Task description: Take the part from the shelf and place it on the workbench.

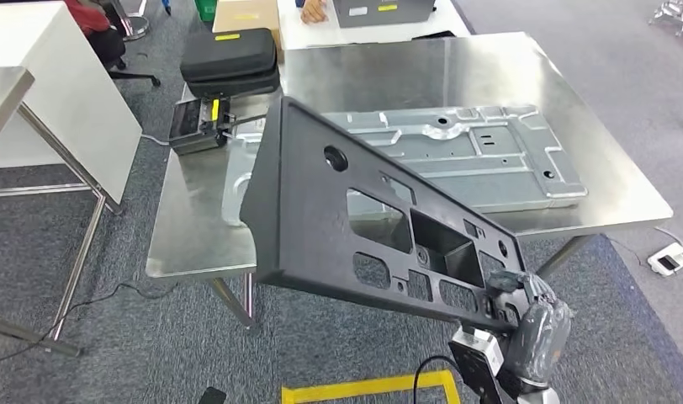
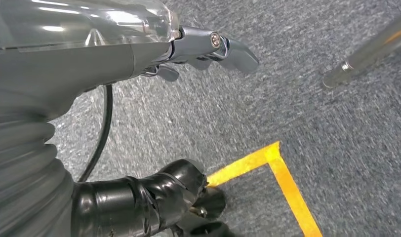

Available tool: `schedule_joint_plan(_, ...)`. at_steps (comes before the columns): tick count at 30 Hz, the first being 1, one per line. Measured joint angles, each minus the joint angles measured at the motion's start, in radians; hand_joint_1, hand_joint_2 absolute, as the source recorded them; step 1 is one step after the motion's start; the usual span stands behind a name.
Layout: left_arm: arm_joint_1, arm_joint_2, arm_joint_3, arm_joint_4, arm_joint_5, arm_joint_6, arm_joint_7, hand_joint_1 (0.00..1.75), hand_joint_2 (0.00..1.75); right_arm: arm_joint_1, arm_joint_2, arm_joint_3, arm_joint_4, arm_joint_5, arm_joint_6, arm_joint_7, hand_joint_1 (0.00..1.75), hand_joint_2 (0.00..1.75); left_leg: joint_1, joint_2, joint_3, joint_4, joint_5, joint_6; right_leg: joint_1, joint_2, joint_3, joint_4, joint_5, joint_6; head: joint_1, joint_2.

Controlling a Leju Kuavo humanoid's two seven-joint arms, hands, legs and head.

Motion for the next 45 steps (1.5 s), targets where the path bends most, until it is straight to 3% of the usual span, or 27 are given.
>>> schedule_joint_plan(3, -0.001, 0.000, 0.000, 0.000, 0.000, 0.000, 0.000, 0.00, 1.75, -0.001, 0.000, -0.003, 0.000, -0.001, 0.000, 0.000, 1.75, 1.75, 0.002, 0.001, -0.014, 0.041, -0.030, -0.014, -0.008, -0.001, 0.012, -0.011, -0.002, -0.017, 0.000, 0.000)
schedule_joint_plan(6, 0.000, 0.000, 0.000, 0.000, 0.000, -0.001, 0.000, 0.00, 1.75, -0.002, 0.000, -0.005, 0.000, -0.002, 0.000, -0.001, 1.75, 1.75, 0.005, 0.001, -0.108, 0.225, -0.112, -0.023, -0.008, -0.003, 0.023, -0.014, -0.010, -0.031, 0.000, 0.000)
schedule_joint_plan(7, 0.001, 0.000, 0.000, 0.000, 0.000, -0.001, 0.000, 0.00, 1.75, -0.001, 0.000, -0.005, 0.000, -0.002, 0.000, -0.001, 1.75, 1.75, 0.006, 0.001, -0.141, 0.277, -0.122, -0.025, -0.007, -0.003, 0.026, -0.014, -0.013, -0.032, 0.000, 0.000)
schedule_joint_plan(8, 0.002, 0.000, 0.000, 0.000, 0.000, -0.001, 0.000, 0.00, 1.75, -0.001, 0.000, -0.005, 0.001, -0.002, 0.000, -0.001, 1.75, 1.75, 0.007, 0.001, -0.158, 0.295, -0.112, -0.025, -0.007, -0.002, 0.031, -0.014, -0.017, -0.032, 0.000, 0.000)
schedule_joint_plan(9, 0.003, 0.000, 0.000, 0.000, 0.000, -0.001, 0.000, 0.00, 1.75, -0.001, 0.000, -0.006, 0.001, -0.002, 0.000, -0.001, 1.75, 1.75, 0.007, 0.001, -0.152, 0.267, -0.079, -0.024, -0.007, 0.000, 0.038, -0.013, -0.022, -0.030, 0.000, 0.000)
schedule_joint_plan(11, 0.004, 0.001, 0.000, 0.000, 0.001, -0.002, 0.000, 0.00, 1.75, -0.001, 0.000, -0.006, 0.001, -0.003, 0.000, -0.001, 1.75, 1.75, 0.006, 0.001, -0.101, 0.137, 0.007, -0.015, -0.007, 0.002, 0.053, -0.014, -0.033, -0.026, 0.000, 0.000)
schedule_joint_plan(12, 0.003, 0.001, 0.000, 0.000, 0.001, -0.002, 0.000, 0.00, 1.75, -0.001, 0.000, -0.007, 0.001, -0.003, 0.000, -0.001, 1.75, 1.75, 0.003, 0.001, -0.074, 0.076, 0.034, -0.009, -0.006, 0.003, 0.058, -0.012, -0.039, -0.022, 0.000, 0.000)
schedule_joint_plan(13, 0.002, 0.002, 0.000, 0.000, 0.001, -0.002, 0.000, 0.00, 1.75, -0.001, 0.000, -0.007, 0.001, -0.003, 0.000, -0.001, 1.75, 1.75, 0.001, 0.001, -0.057, 0.037, 0.044, -0.004, -0.005, 0.003, 0.058, -0.012, -0.042, -0.017, 0.000, 0.000)
schedule_joint_plan(15, 0.002, 0.003, 0.000, 0.000, 0.002, -0.002, 0.001, 0.00, 1.75, -0.001, 0.000, -0.007, 0.002, -0.003, 0.000, -0.001, 1.75, 1.75, -0.004, 0.001, -0.049, 0.013, 0.040, 0.003, -0.004, 0.002, 0.057, -0.013, -0.045, -0.006, 0.000, 0.000)
schedule_joint_plan(18, 0.005, 0.002, 0.000, 0.000, 0.002, -0.002, 0.002, 0.00, 1.75, -0.002, 0.000, -0.008, 0.002, -0.004, 0.000, -0.001, 1.75, 1.75, 0.006, 0.002, -0.035, -0.007, 0.042, 0.017, -0.003, 0.001, 0.052, 0.011, -0.065, 0.008, 0.001, 0.000)
schedule_joint_plan(20, 0.003, 0.002, 0.000, 0.000, 0.002, -0.002, 0.002, 0.00, 1.75, -0.002, -0.001, -0.008, 0.002, -0.005, 0.000, -0.001, 1.75, 1.75, 0.009, 0.003, -0.025, -0.014, 0.040, 0.026, -0.005, 0.000, 0.000, 0.115, -0.115, 0.014, 0.002, 0.000)
schedule_joint_plan(22, 0.002, 0.002, 0.000, 0.000, 0.002, -0.002, 0.002, 0.00, 1.75, -0.002, -0.002, -0.008, 0.004, -0.005, 0.000, 0.000, 1.75, 1.75, 0.009, 0.003, -0.021, -0.013, 0.034, 0.029, -0.010, 0.000, -0.077, 0.239, -0.152, 0.022, 0.002, 0.000)
schedule_joint_plan(23, 0.003, 0.002, 0.000, 0.000, 0.001, -0.002, 0.003, 0.00, 1.75, -0.001, -0.003, -0.009, 0.005, -0.005, 0.000, 0.000, 1.75, 1.75, 0.009, 0.003, -0.017, -0.012, 0.029, 0.028, -0.012, -0.001, -0.099, 0.260, -0.143, 0.025, 0.002, 0.000)
schedule_joint_plan(24, 0.004, 0.002, 0.000, 0.000, 0.001, -0.002, 0.003, 0.00, 1.75, -0.001, -0.004, -0.010, 0.006, -0.005, 0.000, 0.000, 1.75, 1.75, 0.009, 0.002, -0.011, -0.011, 0.024, 0.026, -0.014, -0.001, -0.100, 0.242, -0.112, 0.026, 0.002, 0.000)
schedule_joint_plan(26, 0.005, 0.002, 0.000, 0.000, 0.001, -0.002, 0.003, 0.00, 1.75, -0.001, -0.005, -0.011, 0.006, -0.006, 0.000, 0.000, 1.75, 1.75, 0.010, 0.001, 0.003, -0.008, 0.010, 0.020, -0.018, -0.002, -0.054, 0.119, -0.027, 0.026, 0.002, 0.000)
schedule_joint_plan(28, 0.004, 0.001, 0.000, 0.000, 0.001, -0.002, 0.003, 0.00, 1.75, -0.002, -0.005, -0.012, 0.007, -0.006, 0.000, -0.001, 1.75, 1.75, 0.007, -0.001, 0.010, -0.004, -0.003, 0.009, -0.015, -0.003, -0.011, 0.022, 0.008, 0.021, 0.002, 0.000)
schedule_joint_plan(30, 0.002, 0.002, 0.000, 0.000, 0.001, -0.002, 0.003, 0.00, 1.75, -0.003, -0.005, -0.013, 0.008, -0.007, 0.000, 0.000, 1.75, 1.75, 0.004, -0.001, 0.012, -0.004, -0.009, -0.003, -0.009, -0.001, -0.003, 0.006, 0.001, 0.012, 0.002, 0.000)
schedule_joint_plan(33, 0.001, 0.002, 0.000, 0.000, 0.000, -0.002, 0.003, 0.00, 1.75, -0.003, -0.006, -0.015, 0.008, -0.008, 0.000, 0.000, 1.75, 1.75, 0.007, 0.001, 0.011, 0.016, -0.028, -0.018, -0.013, 0.001, 0.005, -0.001, -0.002, -0.009, 0.002, 0.000)
schedule_joint_plan(34, 0.000, 0.002, 0.000, 0.000, 0.000, -0.002, 0.003, 0.00, 1.75, -0.004, -0.006, -0.015, 0.008, -0.008, 0.000, -0.001, 1.75, 1.75, 0.008, 0.001, -0.006, 0.055, -0.050, -0.022, -0.015, 0.000, 0.010, -0.005, -0.003, -0.015, 0.002, 0.000)
schedule_joint_plan(36, 0.000, 0.002, 0.000, 0.000, 0.000, -0.001, 0.003, 0.00, 1.75, -0.005, -0.006, -0.015, 0.008, -0.008, 0.000, 0.000, 1.75, 1.75, 0.010, 0.002, -0.077, 0.189, -0.109, -0.028, -0.013, -0.002, 0.016, -0.006, -0.007, -0.025, 0.001, 0.000)
schedule_joint_plan(37, 0.001, 0.002, 0.000, 0.000, 0.001, -0.001, 0.003, 0.00, 1.75, -0.004, -0.006, -0.016, 0.009, -0.008, 0.000, 0.000, 1.75, 1.75, 0.010, 0.002, -0.116, 0.256, -0.130, -0.030, -0.011, -0.003, 0.017, -0.006, -0.010, -0.028, 0.001, 0.000)
schedule_joint_plan(38, 0.002, 0.002, 0.000, 0.000, 0.002, -0.001, 0.004, 0.00, 1.75, -0.004, -0.006, -0.016, 0.009, -0.008, 0.000, 0.000, 1.75, 1.75, 0.010, 0.002, -0.144, 0.295, -0.131, -0.029, -0.009, -0.002, 0.020, -0.006, -0.012, -0.029, 0.001, 0.000)
schedule_joint_plan(39, 0.003, 0.002, 0.000, 0.000, 0.003, 0.000, 0.005, 0.00, 1.75, -0.004, -0.006, -0.016, 0.009, -0.008, 0.000, 0.000, 1.75, 1.75, 0.010, 0.002, -0.152, 0.293, -0.111, -0.027, -0.007, 0.000, 0.023, -0.006, -0.014, -0.030, 0.001, 0.000)
schedule_joint_plan(40, 0.003, 0.002, 0.000, 0.000, 0.004, 0.002, 0.006, 0.00, 1.75, -0.004, -0.006, -0.016, 0.010, -0.008, 0.000, 0.000, 1.75, 1.75, 0.008, 0.001, -0.139, 0.247, -0.071, -0.022, -0.005, 0.001, 0.029, -0.006, -0.017, -0.030, 0.001, 0.000)
schedule_joint_plan(42, 0.003, 0.003, 0.000, 0.000, 0.005, 0.008, 0.008, 0.00, 1.75, -0.005, -0.006, -0.017, 0.010, -0.008, 0.000, 0.000, 1.75, 1.75, 0.003, 0.002, -0.083, 0.106, 0.010, -0.003, 0.000, 0.003, 0.040, -0.006, -0.025, -0.027, 0.001, 0.000)
schedule_joint_plan(43, 0.001, 0.004, 0.000, 0.000, 0.005, 0.011, 0.008, 0.00, 1.75, -0.005, -0.006, -0.017, 0.010, -0.008, 0.000, -0.001, 1.75, 1.75, -0.001, 0.002, -0.060, 0.051, 0.032, 0.005, 0.001, 0.003, 0.042, -0.005, -0.028, -0.024, 0.001, 0.000)
schedule_joint_plan(45, -0.001, 0.005, 0.000, 0.000, 0.008, 0.009, 0.007, 0.00, 1.75, -0.006, -0.006, -0.017, 0.011, -0.008, 0.000, -0.001, 1.75, 1.75, -0.007, 0.002, -0.047, 0.017, 0.034, 0.013, 0.001, 0.003, 0.040, -0.005, -0.031, -0.014, 0.001, 0.000)
